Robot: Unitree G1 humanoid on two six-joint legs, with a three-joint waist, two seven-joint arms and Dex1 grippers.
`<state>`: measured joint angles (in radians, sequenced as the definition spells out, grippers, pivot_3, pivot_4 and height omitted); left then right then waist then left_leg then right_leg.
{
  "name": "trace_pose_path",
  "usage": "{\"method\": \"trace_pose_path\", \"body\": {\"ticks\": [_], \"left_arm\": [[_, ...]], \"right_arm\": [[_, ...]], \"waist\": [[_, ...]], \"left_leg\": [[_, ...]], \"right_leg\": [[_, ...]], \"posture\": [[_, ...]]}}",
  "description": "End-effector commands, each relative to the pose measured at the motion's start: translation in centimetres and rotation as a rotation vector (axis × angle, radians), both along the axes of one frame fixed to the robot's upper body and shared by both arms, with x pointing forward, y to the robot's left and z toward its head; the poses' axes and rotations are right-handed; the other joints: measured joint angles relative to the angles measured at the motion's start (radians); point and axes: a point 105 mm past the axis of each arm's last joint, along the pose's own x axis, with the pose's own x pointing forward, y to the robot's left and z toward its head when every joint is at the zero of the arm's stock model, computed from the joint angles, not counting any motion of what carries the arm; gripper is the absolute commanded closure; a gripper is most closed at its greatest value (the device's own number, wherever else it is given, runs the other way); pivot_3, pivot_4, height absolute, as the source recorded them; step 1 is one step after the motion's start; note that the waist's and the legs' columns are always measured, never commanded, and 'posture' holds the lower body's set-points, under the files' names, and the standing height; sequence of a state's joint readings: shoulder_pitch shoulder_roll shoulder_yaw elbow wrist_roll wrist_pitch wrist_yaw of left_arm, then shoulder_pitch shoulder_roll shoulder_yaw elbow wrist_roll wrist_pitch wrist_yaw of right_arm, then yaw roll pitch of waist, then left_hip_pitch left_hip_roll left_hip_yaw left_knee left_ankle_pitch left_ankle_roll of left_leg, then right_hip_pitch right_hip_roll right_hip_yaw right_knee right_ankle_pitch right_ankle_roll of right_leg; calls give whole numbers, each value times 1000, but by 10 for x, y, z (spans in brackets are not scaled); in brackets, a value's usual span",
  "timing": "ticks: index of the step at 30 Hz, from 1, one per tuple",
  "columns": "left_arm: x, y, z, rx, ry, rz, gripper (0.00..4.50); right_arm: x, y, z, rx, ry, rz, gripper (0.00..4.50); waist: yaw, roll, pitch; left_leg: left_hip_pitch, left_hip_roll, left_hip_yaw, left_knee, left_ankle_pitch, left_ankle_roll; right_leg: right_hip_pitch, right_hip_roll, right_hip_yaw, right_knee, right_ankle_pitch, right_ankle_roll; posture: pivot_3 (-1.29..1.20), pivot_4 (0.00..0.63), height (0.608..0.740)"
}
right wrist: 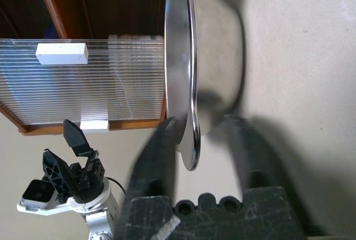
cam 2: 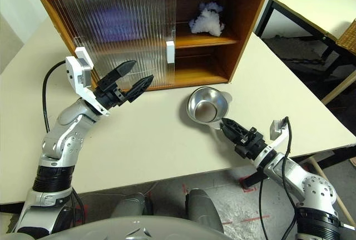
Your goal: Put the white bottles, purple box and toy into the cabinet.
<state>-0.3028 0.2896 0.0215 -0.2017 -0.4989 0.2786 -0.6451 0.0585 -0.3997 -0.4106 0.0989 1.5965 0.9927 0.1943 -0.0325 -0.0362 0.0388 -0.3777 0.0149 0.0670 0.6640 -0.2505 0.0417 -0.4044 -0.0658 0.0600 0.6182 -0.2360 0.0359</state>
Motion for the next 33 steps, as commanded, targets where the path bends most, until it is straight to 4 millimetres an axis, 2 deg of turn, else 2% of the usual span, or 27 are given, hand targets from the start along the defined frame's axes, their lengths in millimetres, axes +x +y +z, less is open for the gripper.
{"method": "trace_pose_path", "body": {"ticks": [1,3,6,7,8,16,21,24,27,33], "left_arm": [[-4,2,3,7,-9,7,0],[-4,3,2,8,-7,12,0],[-3,4,2,9,-6,13,0],[-3,3,2,9,-7,13,0],[-3,3,2,8,-7,14,0],[-1,0,1,4,-4,-1,0],[1,-3,2,5,-8,-15,0],[2,-3,3,6,-9,-19,0],[3,-3,4,7,-10,-20,0],[3,-2,5,16,-19,-19,0]], "right_arm": [[3,4,3,-15,5,1,3986],[8,7,9,-22,-2,-1,4483],[11,10,14,-28,-8,-5,4483],[12,11,17,-29,-12,-7,4483],[12,11,19,-29,-14,-10,4483],[8,16,42,24,-57,-66,4483],[10,4,53,135,-85,-134,4483],[10,5,59,179,-100,-149,4483],[14,8,65,219,-108,-173,4483],[36,25,80,313,-140,-214,4483]], "waist": [[-2,-2,-1],[-3,-3,-1],[-1,-3,0],[-1,-3,0],[-1,-3,0],[-1,-2,1],[-2,-2,1],[-2,-2,1],[-4,0,2],[-5,2,4]], "left_leg": [[0,0,0,0,0,0],[0,1,0,0,0,0],[3,1,0,0,-3,-5],[4,1,0,0,-3,-5],[5,1,0,0,-3,-5],[5,1,0,-1,-3,-5],[4,1,0,-1,-4,-3],[4,1,-1,-2,-4,-3],[4,1,-1,-3,-4,-3],[4,1,-1,-3,-4,-3]], "right_leg": [[0,0,0,0,0,0],[1,0,0,0,1,0],[8,0,0,-1,-1,-2],[9,0,-1,-2,-7,-13],[10,-1,-1,-1,-8,-15],[11,-1,-1,-2,-9,-13],[11,-2,-1,-3,-6,-6],[11,-2,-2,-3,-6,-5],[11,-1,-2,-3,-7,-7],[11,-2,-1,-3,-7,-7]], "posture": [[63,0,740],[70,0,740],[69,0,740],[69,0,740],[63,0,740],[34,0,740],[22,0,740],[21,0,740],[20,0,740],[34,0,740]]}}
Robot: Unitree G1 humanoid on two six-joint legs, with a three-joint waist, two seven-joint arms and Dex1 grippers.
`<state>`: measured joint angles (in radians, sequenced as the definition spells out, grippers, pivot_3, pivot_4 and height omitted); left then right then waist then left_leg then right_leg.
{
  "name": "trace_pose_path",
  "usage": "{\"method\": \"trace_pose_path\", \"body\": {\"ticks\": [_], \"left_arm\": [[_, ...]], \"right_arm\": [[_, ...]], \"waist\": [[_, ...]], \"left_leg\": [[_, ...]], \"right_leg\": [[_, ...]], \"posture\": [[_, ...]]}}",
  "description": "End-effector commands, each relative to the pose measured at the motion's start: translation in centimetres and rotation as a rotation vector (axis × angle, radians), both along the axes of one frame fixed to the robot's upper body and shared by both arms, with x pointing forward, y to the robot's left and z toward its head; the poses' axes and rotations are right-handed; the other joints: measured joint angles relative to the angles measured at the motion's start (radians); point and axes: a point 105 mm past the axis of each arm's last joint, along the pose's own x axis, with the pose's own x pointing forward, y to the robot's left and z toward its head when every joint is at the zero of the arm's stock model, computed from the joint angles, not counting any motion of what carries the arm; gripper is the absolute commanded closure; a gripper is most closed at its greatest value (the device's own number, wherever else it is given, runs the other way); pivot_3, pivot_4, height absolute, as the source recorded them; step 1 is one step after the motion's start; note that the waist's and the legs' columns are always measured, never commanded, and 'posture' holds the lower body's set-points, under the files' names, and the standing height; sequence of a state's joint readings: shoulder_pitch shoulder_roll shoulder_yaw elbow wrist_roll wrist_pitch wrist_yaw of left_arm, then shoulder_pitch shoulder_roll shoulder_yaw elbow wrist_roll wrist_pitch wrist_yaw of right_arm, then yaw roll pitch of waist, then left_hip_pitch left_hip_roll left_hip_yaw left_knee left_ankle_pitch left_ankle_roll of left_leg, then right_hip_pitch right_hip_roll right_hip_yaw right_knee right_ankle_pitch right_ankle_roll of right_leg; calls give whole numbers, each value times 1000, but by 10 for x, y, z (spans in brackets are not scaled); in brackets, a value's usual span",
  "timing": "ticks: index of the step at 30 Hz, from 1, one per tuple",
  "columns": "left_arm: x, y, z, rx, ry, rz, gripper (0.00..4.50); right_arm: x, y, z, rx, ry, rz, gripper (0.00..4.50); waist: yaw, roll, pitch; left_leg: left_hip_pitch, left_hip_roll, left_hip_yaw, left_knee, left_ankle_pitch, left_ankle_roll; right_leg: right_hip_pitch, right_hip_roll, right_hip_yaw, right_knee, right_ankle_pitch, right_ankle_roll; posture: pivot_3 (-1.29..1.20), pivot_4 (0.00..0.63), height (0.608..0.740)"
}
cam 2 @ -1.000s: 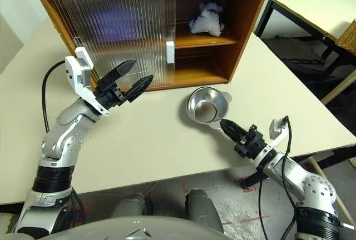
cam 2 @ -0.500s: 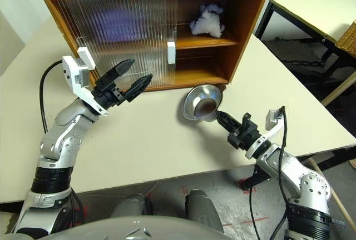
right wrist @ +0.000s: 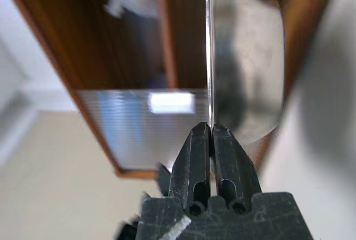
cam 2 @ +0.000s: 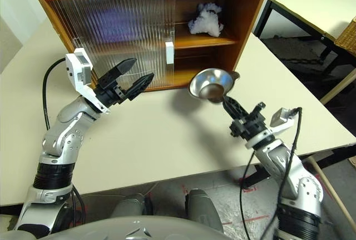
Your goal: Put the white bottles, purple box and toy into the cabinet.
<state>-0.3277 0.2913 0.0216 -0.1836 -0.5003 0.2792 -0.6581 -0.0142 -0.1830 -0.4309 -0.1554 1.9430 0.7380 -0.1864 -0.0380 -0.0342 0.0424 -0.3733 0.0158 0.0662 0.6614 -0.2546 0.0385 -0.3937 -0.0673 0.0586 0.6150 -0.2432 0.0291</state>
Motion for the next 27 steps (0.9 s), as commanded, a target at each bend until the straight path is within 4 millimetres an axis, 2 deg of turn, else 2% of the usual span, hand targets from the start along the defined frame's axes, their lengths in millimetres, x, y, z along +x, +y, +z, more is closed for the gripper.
{"method": "trace_pose_path", "body": {"ticks": [1,6,11,15,19,27], "left_arm": [[0,1,2,14,-12,-2,0],[-1,5,4,20,-17,16,0],[-3,9,5,22,-20,36,0],[-6,11,5,25,-19,46,0],[-7,13,5,28,-19,56,0],[-11,21,7,36,-17,95,0]], "right_arm": [[12,8,11,41,-23,-18,4483],[26,10,13,72,-31,-32,4483],[33,5,9,83,-27,-44,4483],[37,4,4,93,-17,-44,4483],[44,8,-1,108,-14,-44,4483],[68,22,5,124,-46,-47,4483]], "waist": [[1,1,1],[5,1,1],[8,1,0],[10,1,0],[17,1,0],[41,2,0]], "left_leg": [[0,0,0,0,0,0],[-2,0,-1,0,2,3],[-12,-1,-1,0,3,6],[-13,-1,-1,0,3,6],[-13,-1,-1,1,4,6],[-13,-1,-1,2,4,7]], "right_leg": [[0,0,0,0,0,0],[-6,0,-1,0,5,7],[-16,0,-1,1,8,4],[-17,0,-1,1,8,4],[-16,0,-1,2,8,4],[-16,0,-2,2,10,4]], "posture": [[40,0,740],[69,0,740],[97,0,740],[108,0,740],[129,0,740],[175,0,740]]}}
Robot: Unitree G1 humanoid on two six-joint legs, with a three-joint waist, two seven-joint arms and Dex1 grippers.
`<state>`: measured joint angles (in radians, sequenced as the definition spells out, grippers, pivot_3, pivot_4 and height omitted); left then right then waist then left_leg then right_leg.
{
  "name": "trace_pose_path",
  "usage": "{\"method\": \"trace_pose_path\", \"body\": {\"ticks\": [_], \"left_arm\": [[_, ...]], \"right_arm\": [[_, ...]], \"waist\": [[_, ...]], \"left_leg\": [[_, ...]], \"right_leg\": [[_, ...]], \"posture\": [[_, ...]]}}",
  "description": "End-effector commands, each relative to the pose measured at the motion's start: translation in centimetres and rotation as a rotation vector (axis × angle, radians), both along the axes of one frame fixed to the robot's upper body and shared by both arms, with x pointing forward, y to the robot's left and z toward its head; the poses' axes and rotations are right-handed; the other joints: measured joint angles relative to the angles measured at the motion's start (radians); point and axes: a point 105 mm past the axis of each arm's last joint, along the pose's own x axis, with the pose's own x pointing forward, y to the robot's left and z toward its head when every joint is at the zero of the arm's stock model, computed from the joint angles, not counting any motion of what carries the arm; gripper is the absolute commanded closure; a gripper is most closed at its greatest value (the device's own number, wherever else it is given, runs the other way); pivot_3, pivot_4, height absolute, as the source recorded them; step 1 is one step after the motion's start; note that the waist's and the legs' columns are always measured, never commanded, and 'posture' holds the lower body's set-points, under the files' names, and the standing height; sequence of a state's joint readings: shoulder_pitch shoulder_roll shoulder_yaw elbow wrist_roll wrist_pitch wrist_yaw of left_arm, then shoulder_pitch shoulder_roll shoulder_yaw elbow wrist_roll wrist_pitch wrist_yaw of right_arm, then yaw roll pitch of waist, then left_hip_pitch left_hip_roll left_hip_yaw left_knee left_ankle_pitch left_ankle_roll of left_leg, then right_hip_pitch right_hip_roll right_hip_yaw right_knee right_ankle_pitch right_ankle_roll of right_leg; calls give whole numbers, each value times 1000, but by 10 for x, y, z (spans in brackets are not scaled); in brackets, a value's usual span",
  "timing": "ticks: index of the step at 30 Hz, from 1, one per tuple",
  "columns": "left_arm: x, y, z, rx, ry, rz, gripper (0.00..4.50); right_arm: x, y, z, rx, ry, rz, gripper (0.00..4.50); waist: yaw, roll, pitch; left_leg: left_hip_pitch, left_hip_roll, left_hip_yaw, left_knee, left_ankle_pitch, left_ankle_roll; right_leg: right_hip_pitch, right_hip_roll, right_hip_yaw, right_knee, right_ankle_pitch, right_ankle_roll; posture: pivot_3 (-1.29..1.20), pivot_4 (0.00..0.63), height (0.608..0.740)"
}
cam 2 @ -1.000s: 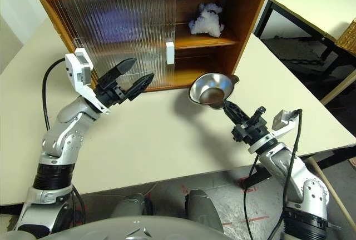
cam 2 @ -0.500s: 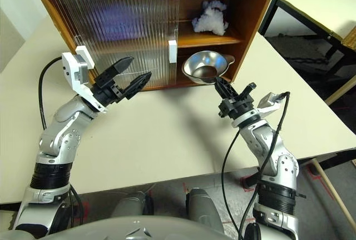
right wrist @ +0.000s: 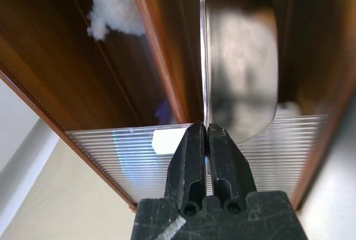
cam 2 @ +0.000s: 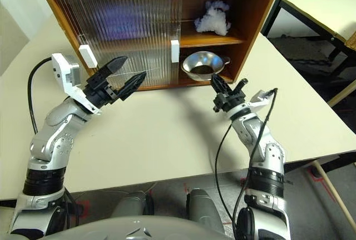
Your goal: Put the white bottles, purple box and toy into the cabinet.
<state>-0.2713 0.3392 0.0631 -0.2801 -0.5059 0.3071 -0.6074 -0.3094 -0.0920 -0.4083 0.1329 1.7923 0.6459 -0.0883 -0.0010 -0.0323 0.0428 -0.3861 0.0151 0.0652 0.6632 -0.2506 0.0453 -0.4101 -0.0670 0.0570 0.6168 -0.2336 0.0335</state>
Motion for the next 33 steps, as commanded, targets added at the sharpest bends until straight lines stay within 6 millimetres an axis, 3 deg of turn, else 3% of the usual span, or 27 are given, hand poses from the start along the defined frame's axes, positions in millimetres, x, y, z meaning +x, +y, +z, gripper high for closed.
{"method": "trace_pose_path", "body": {"ticks": [1,8,14,33], "left_arm": [[-4,4,1,7,1,19,0],[-7,6,2,4,0,45,0],[-9,8,2,4,0,53,0],[-12,13,6,22,1,71,0]], "right_arm": [[8,1,-4,8,-11,-30,4483],[21,10,-9,14,5,-58,4483],[41,-2,-11,12,40,-113,4483],[45,-2,-31,-20,94,-226,4483]], "waist": [[9,0,0],[23,0,0],[27,0,0],[70,1,0]], "left_leg": [[0,0,0,0,0,0],[-1,0,0,0,0,0],[0,0,0,0,0,0],[-1,0,-1,0,0,0]], "right_leg": [[0,0,0,0,0,0],[-1,0,0,1,0,-1],[-1,0,-1,2,1,-1],[-1,0,-2,3,2,-2]], "posture": [[183,0,740],[208,0,740],[214,0,740],[242,0,740]]}}
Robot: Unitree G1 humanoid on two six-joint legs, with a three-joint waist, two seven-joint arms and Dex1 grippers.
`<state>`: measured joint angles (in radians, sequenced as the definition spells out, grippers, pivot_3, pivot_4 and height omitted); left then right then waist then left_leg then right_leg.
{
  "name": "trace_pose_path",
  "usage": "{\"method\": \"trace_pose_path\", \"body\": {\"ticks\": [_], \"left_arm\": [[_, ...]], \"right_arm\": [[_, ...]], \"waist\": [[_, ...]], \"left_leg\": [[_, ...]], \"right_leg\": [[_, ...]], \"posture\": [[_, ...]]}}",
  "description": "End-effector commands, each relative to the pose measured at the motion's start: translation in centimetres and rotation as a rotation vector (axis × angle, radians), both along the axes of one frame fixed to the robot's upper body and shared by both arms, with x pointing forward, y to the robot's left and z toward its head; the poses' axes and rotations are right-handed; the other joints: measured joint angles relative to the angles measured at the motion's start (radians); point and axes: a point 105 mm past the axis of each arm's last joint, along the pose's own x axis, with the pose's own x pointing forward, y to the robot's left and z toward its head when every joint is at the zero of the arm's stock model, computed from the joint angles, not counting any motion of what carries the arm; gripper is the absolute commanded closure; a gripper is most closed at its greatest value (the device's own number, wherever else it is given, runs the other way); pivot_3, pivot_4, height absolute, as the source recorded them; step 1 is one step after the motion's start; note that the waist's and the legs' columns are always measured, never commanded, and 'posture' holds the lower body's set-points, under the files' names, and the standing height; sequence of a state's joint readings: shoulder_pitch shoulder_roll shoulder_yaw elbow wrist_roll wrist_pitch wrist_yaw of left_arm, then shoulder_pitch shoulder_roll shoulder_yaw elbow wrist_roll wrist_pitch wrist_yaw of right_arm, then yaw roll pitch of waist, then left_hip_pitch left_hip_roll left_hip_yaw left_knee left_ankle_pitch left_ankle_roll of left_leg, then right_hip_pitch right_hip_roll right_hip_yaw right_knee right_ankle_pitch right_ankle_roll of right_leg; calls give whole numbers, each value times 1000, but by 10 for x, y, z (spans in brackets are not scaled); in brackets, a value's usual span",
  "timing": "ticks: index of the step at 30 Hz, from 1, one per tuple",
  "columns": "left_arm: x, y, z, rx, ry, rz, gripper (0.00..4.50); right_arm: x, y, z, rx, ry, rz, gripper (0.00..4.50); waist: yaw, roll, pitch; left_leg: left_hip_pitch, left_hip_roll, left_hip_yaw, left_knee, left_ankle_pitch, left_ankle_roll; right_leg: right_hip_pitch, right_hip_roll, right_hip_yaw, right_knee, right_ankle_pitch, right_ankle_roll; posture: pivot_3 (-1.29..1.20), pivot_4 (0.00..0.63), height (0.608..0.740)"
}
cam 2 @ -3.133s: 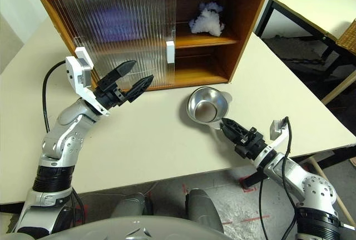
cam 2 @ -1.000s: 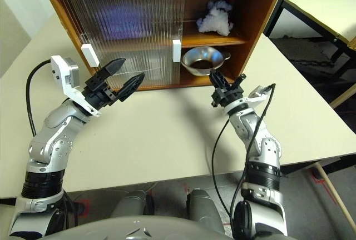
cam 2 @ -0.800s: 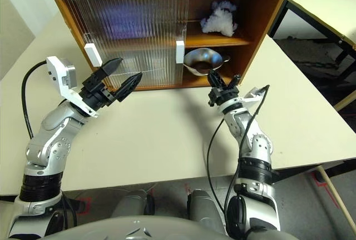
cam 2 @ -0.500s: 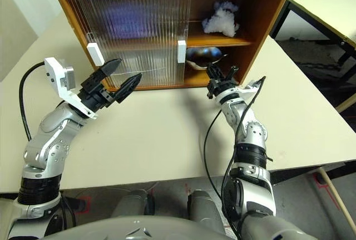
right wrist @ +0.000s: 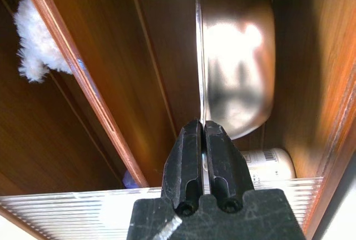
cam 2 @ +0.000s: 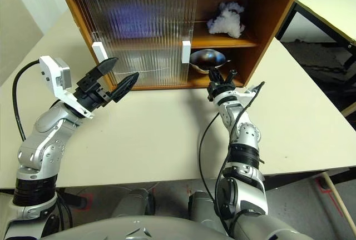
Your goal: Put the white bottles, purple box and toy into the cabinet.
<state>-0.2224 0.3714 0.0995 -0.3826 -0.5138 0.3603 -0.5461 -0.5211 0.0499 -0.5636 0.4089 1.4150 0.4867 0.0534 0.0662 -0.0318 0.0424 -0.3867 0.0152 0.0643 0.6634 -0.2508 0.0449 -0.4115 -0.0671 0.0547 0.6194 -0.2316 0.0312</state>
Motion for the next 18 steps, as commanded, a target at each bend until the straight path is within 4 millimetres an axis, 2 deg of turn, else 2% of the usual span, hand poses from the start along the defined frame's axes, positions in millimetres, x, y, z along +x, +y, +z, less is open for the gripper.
{"method": "trace_pose_path", "body": {"ticks": [1,18], "left_arm": [[-3,1,1,1,3,1,0],[-4,-1,1,-5,3,3,0]], "right_arm": [[1,-5,-6,-11,15,-39,4483],[3,-22,-26,-76,43,-138,4483]], "waist": [[6,0,0],[9,1,0]], "left_leg": [[0,0,0,0,0,0],[0,0,0,0,0,0]], "right_leg": [[0,0,0,0,0,0],[0,0,0,0,0,0]], "posture": [[242,0,740],[232,0,740]]}}
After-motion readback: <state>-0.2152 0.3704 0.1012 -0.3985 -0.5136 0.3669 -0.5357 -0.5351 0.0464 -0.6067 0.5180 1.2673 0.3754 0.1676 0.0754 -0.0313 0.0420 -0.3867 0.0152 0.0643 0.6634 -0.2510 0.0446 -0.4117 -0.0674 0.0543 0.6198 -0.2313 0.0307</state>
